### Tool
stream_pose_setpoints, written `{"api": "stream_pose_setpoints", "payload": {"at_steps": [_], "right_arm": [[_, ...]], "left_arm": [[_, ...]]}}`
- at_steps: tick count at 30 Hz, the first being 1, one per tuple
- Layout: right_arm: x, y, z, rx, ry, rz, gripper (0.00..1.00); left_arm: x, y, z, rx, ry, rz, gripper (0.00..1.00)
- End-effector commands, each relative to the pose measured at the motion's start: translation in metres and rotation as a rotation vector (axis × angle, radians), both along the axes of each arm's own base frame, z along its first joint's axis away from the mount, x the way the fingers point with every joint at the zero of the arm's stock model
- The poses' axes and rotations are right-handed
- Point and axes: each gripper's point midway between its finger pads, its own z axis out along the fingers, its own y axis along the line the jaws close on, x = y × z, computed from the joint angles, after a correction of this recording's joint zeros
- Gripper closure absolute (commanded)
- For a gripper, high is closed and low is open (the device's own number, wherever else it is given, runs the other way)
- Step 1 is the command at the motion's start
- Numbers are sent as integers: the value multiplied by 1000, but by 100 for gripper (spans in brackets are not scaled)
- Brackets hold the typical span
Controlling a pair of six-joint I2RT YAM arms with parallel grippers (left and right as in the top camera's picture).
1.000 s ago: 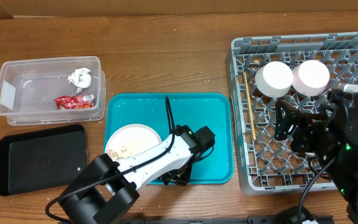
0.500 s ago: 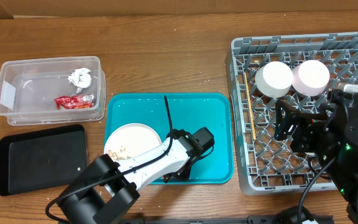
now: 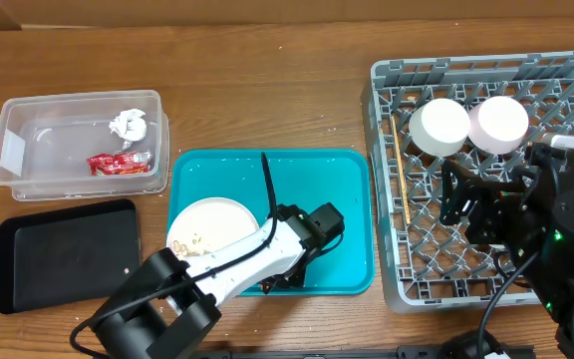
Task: Sort waste into correct bins and load items into the dishwasher
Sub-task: 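Carry the carrot with the left gripper onto the black tray and release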
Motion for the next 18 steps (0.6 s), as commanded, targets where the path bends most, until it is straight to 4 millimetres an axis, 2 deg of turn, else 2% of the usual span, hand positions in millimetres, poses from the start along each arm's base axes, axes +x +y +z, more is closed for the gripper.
{"api": "stream_pose_setpoints", "payload": {"at_steps": [1,4,7,10,11,13,16,18], "right_arm": [[0,1,4,9,-11,-1,0],[0,1,4,9,-11,-1,0],[0,1,4,9,-11,-1,0],[0,1,4,9,-11,-1,0],[0,1,4,9,-11,-1,0],[0,1,4,9,-11,-1,0],[0,1,4,9,-11,-1,0],[0,1,4,9,-11,-1,0]], "left_arm": [[29,-20,55,-101,-157,36,89],[41,-17,101,-146,-243,56,87],[49,7,144,-152,-348,135,83],[46,58,171,-96,-438,315,76],[43,84,180,-56,-467,401,74],[36,119,190,1,-500,517,74],[27,165,196,49,-532,683,75],[19,192,191,78,-539,807,79]]}}
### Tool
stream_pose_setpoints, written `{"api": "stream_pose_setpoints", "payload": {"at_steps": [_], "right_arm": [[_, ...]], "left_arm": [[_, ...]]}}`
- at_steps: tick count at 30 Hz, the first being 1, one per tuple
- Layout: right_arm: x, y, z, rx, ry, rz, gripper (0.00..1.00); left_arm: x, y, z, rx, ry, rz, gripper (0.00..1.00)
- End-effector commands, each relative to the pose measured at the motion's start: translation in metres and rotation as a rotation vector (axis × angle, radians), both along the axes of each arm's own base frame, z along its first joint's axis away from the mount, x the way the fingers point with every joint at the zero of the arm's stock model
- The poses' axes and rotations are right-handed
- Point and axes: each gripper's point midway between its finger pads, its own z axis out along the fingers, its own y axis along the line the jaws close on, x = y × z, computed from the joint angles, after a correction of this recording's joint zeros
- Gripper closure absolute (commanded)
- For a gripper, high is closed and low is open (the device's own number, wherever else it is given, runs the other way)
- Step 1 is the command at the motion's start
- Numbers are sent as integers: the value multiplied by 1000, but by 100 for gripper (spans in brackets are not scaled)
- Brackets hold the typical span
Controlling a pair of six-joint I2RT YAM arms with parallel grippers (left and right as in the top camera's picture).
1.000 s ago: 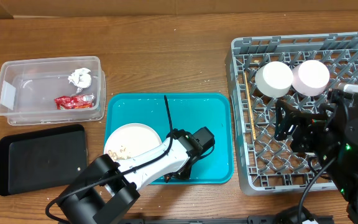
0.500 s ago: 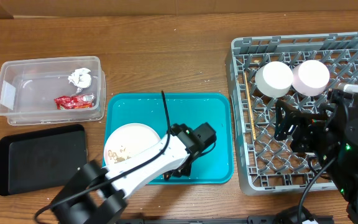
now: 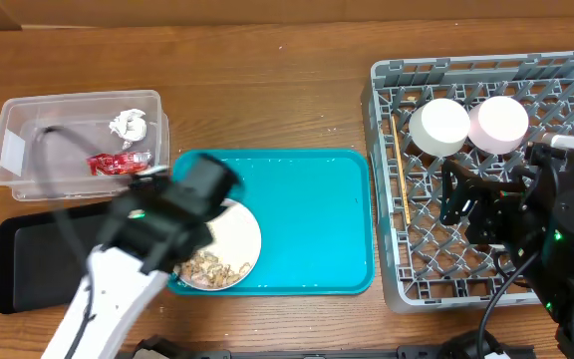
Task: Sort waste into correct bins and load items into the dishwasher
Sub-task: 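Carry the carrot with the left gripper onto the black tray and release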
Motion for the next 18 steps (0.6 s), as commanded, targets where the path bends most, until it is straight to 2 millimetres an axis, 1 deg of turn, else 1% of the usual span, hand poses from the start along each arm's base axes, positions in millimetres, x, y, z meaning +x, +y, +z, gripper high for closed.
{"api": "stream_pose_setpoints", "payload": {"at_steps": [1,3,5,6,8,9,10,13,14,16,18], "right_arm": [[0,1,4,7,-10,1,0],[0,1,4,7,-10,1,0],[0,1,4,7,-10,1,0],[0,1,4,7,-10,1,0],[0,1,4,7,-10,1,0],[0,1,4,7,-10,1,0],[0,1,4,7,-10,1,0],[0,1,4,7,-10,1,0],[0,1,4,7,-10,1,0],[0,1,4,7,-10,1,0],[0,1,4,7,-10,1,0]], "left_arm": [[-12,50,-6,55,-41,235,80],[-21,70,-19,64,-19,319,83],[-27,86,-38,67,14,391,87],[-28,92,-47,56,20,427,87],[-27,102,-64,30,24,478,88],[-30,107,-73,12,27,520,85],[-32,110,-83,-20,32,561,84],[-33,120,-100,-73,41,621,83],[-33,124,-104,-82,39,640,74],[-31,131,-109,-98,34,666,36],[-24,132,-113,-147,26,643,20]]}}
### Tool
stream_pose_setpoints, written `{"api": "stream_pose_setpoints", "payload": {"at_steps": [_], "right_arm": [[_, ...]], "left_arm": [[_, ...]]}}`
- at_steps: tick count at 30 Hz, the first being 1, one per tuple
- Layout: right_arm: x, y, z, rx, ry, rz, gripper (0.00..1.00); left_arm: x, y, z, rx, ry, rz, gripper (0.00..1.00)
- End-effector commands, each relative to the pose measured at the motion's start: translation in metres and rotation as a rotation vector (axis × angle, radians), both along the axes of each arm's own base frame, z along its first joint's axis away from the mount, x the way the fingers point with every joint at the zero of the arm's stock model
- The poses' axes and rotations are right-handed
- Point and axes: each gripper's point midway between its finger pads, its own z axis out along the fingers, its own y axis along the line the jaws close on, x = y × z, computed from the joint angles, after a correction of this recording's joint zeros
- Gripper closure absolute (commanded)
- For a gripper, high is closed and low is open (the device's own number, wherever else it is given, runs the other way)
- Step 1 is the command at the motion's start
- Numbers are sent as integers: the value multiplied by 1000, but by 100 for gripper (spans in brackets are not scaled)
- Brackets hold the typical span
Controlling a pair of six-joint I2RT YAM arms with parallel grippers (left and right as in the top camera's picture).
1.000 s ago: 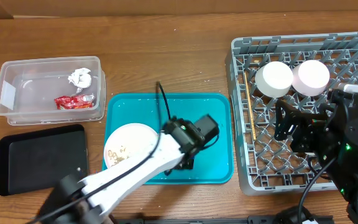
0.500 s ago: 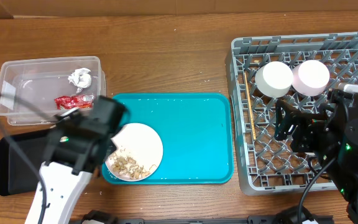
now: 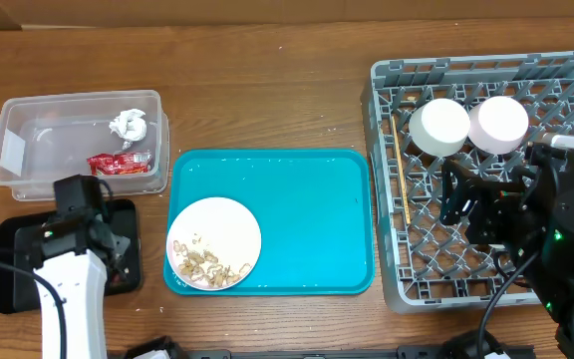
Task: Sort waste into correct bins and load items into the dishwasher
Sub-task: 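Carry the carrot with the left gripper onto the black tray and release, then grasp the rim of the white plate with the left gripper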
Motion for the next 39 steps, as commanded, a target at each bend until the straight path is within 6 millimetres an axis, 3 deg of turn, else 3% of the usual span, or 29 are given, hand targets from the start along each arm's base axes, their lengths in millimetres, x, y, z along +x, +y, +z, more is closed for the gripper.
{"api": "stream_pose_setpoints", "payload": {"at_steps": [1,4,8,11,14,20,23,29,35,39], "right_arm": [[0,1,4,7,-11,0,0],[0,1,4,7,-11,0,0],[0,1,4,7,-11,0,0],[0,1,4,7,-11,0,0],[0,1,4,7,-11,0,0],[0,1,4,7,-11,0,0],[0,1,4,7,-11,0,0],[0,1,4,7,-11,0,0],[0,1,4,7,-11,0,0],[0,1,4,7,-11,0,0]], "left_arm": [[7,-5,-8,-87,-19,-67,19],[24,-10,2,-134,-82,-137,15],[59,-30,40,-213,-210,-336,25],[81,-65,68,-273,-285,-575,27],[88,-114,75,-310,-276,-831,26],[67,-201,32,-231,-27,-1224,28],[54,-227,2,-157,94,-1292,32],[53,-255,-50,-61,248,-1303,35],[60,-271,-93,-100,306,-1306,55],[61,-273,-105,-98,321,-1311,73]]}}
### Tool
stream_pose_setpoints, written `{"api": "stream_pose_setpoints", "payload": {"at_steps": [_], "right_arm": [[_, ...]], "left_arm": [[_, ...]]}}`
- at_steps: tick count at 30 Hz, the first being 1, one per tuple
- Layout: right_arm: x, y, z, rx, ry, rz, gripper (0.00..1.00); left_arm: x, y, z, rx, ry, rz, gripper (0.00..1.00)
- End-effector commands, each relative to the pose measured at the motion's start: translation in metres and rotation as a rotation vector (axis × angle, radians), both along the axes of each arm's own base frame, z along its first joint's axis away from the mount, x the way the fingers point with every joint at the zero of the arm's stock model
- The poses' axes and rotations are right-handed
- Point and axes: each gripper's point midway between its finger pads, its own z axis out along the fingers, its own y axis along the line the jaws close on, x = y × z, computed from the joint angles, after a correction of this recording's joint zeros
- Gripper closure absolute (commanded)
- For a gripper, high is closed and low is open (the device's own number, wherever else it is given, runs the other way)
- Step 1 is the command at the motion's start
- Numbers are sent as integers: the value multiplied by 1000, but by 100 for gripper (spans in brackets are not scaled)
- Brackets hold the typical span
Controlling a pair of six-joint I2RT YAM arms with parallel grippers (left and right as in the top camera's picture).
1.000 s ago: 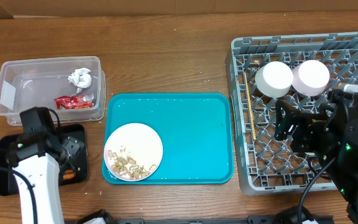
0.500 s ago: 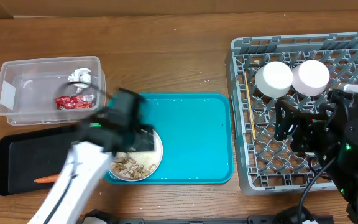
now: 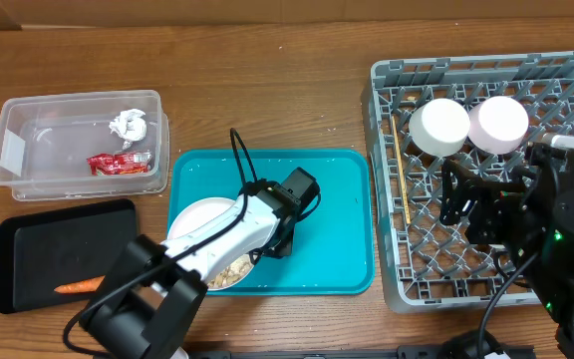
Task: Sort waste into correct bins and load items into the dishwasher
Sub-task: 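Grasp the rim of the white plate with the left gripper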
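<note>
A white plate (image 3: 199, 224) with food scraps (image 3: 229, 270) lies at the left of the teal tray (image 3: 332, 224). My left gripper (image 3: 275, 242) hangs over the plate's right edge; its fingers are hidden under the wrist. A small orange scrap (image 3: 78, 286) lies on the black tray (image 3: 38, 239). The clear bin (image 3: 28, 140) holds crumpled paper (image 3: 128, 125) and a red wrapper (image 3: 118, 162). My right gripper (image 3: 453, 199) hovers over the grey dish rack (image 3: 392, 269), its jaw state unclear.
Two upturned white cups (image 3: 439, 126) stand at the back of the rack, with a thin gold stick (image 3: 403, 170) along its left side. A black cable (image 3: 239, 160) arcs up from the left arm over the teal tray.
My left arm has moved from over the black tray back to the teal tray, at the plate's right edge. An orange scrap now lies on the black tray. The right arm is unchanged.
My left gripper was low on the teal tray just right of the plate. It was then blurred near the plate's left side, then over the black tray. Now it is back at the plate, and an orange scrap rests on the black tray.
</note>
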Motion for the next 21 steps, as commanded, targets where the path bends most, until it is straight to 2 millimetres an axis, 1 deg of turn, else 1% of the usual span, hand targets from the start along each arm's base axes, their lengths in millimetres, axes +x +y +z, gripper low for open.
{"api": "stream_pose_setpoints", "payload": {"at_steps": [1,3,5,9,12,14,16,21], "right_arm": [[0,1,4,7,-10,0,0],[0,1,4,7,-10,0,0],[0,1,4,7,-10,0,0],[0,1,4,7,-11,0,0],[0,1,4,7,-10,0,0],[0,1,4,7,-10,0,0],[0,1,4,7,-10,0,0],[0,1,4,7,-10,0,0]], "left_arm": [[-1,2,-8,26,4,4,77],[0,3,-9,33,0,4,90],[0,3,-9,32,-1,0,96],[1,2,-8,32,2,-11,96],[4,-1,1,32,2,-15,96],[9,-6,14,22,0,-15,96],[13,-15,29,-8,1,-20,96],[35,-37,77,-71,-45,-57,96]]}}
